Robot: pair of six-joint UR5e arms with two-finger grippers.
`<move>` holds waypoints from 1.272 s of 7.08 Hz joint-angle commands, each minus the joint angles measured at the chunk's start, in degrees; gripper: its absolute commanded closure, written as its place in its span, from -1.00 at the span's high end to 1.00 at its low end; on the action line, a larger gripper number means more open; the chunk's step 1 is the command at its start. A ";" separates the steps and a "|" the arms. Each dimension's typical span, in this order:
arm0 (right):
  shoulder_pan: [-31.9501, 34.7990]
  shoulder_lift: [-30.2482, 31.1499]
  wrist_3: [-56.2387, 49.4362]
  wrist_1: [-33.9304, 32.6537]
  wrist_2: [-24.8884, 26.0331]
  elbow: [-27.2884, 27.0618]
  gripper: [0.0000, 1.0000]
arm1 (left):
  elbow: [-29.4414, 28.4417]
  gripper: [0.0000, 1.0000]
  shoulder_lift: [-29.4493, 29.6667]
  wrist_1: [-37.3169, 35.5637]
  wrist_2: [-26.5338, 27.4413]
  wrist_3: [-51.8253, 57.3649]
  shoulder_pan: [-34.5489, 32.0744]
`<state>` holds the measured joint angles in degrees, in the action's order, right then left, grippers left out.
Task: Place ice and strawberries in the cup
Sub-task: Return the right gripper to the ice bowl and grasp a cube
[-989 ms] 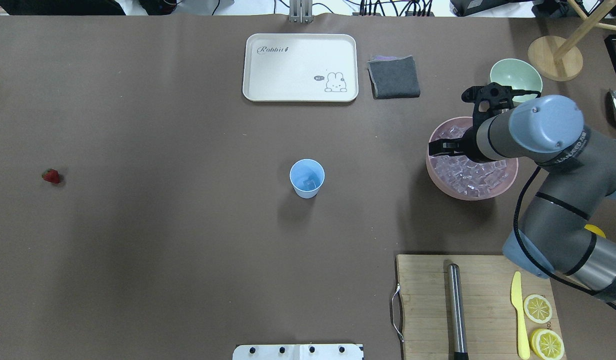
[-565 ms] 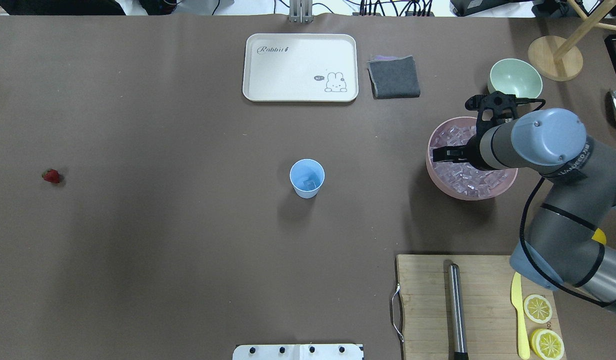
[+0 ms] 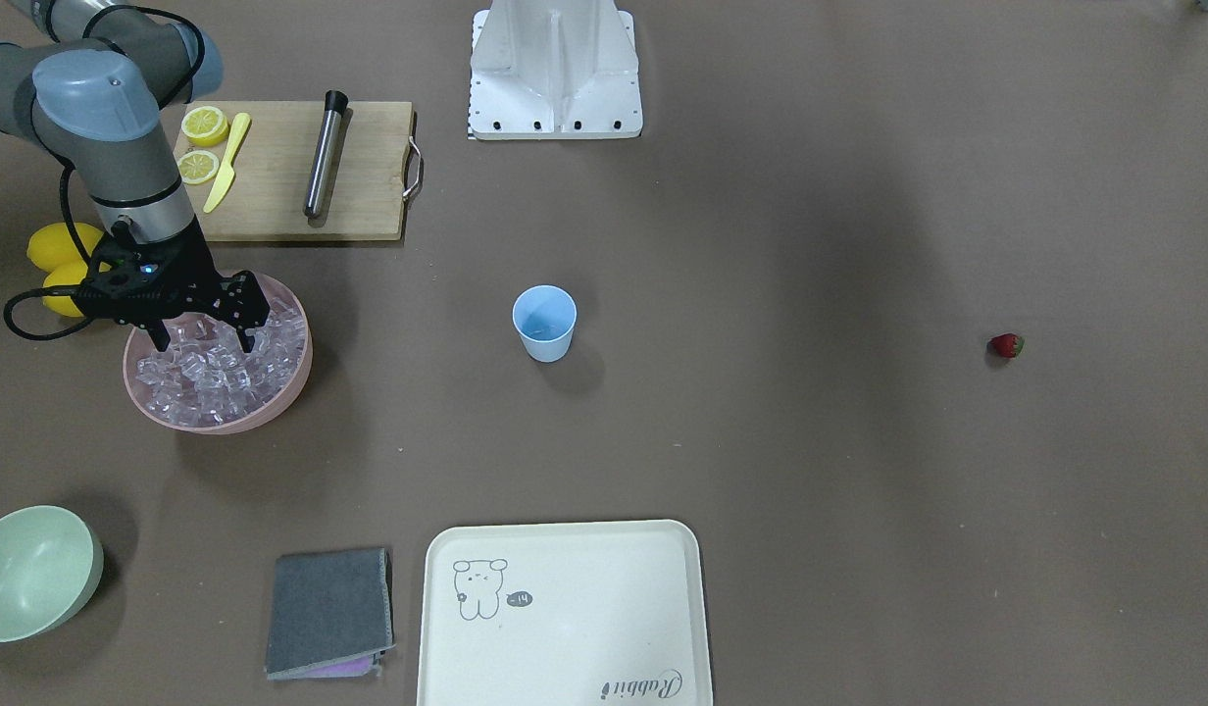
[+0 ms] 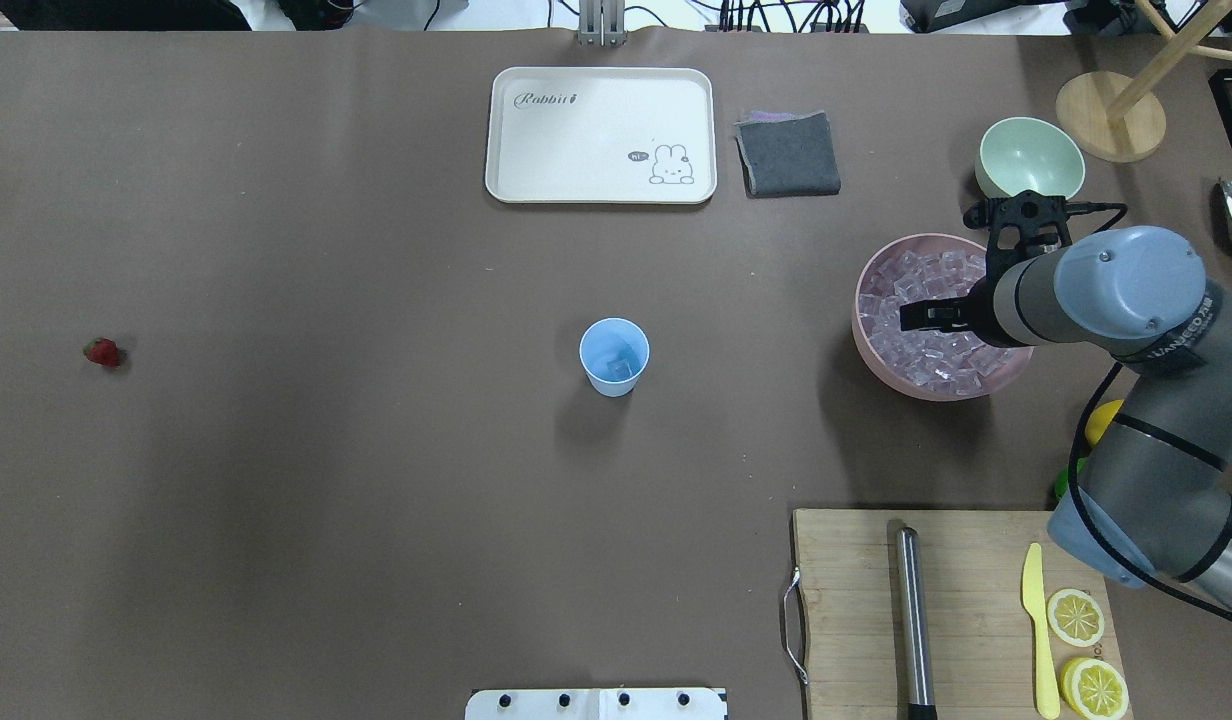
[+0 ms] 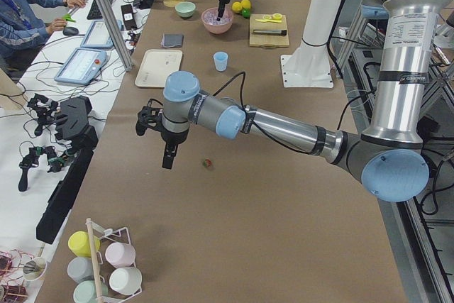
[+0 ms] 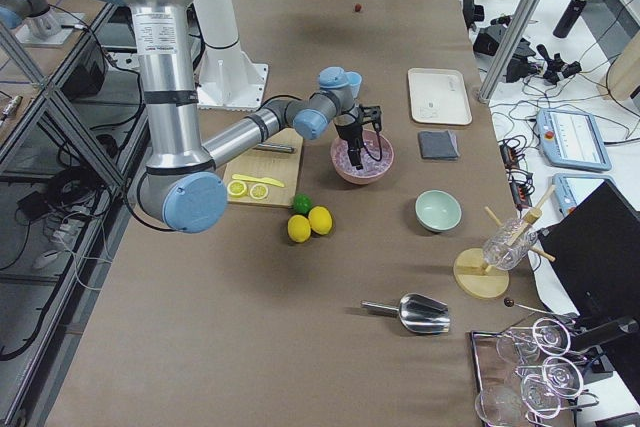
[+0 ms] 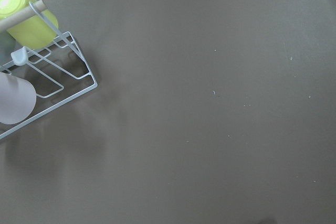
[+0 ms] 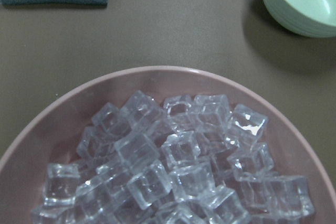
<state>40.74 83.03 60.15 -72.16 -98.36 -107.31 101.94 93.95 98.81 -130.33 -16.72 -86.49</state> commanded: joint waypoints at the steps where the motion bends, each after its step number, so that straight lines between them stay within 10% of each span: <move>1: -1.97 -1.72 3.55 -0.09 0.36 0.69 0.99 | -0.17 0.95 0.09 0.07 0.07 0.02 0.00; 4: -2.25 -1.64 3.66 0.00 0.88 1.22 0.98 | -0.17 0.95 0.09 -0.02 -0.02 0.02 0.00; 8: -2.16 -1.29 3.66 -0.09 2.03 0.35 -1.00 | -0.34 0.95 0.09 -0.02 0.07 0.02 0.00; 9: -1.90 -1.20 3.49 -0.17 1.86 -0.61 -1.00 | -0.34 0.95 0.09 -0.02 -0.02 0.02 0.00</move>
<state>38.61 81.75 63.77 -72.26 -96.38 -107.01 101.65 94.04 98.79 -130.27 -16.70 -86.49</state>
